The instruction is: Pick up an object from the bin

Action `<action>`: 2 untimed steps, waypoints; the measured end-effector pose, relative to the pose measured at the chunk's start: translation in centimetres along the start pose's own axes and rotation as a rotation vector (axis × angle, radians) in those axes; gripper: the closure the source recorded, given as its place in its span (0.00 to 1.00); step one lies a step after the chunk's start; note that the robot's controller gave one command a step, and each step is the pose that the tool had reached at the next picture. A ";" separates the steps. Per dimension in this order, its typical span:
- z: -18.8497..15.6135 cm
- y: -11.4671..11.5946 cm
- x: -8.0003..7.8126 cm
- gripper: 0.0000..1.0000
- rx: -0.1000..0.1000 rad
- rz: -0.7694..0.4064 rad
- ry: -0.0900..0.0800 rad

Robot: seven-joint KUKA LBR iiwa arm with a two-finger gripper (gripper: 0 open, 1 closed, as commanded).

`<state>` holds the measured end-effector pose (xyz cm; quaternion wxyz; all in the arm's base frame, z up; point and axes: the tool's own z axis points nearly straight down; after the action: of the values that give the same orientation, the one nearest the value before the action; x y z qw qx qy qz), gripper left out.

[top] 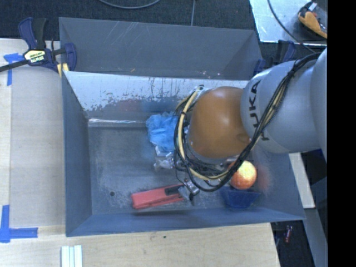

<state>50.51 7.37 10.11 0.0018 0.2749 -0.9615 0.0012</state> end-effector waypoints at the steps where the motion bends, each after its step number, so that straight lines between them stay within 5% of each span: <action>1: 2.8 -0.3 -0.5 0.00 0.008 -0.220 -0.007; 2: 2.4 -0.7 -2.0 1.00 0.012 -0.136 -0.023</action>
Offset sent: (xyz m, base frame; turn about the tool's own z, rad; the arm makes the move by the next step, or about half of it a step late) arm 0.0137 0.0037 -0.0311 -0.1368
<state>52.54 7.83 7.67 -0.0107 0.3393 -0.9406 0.0036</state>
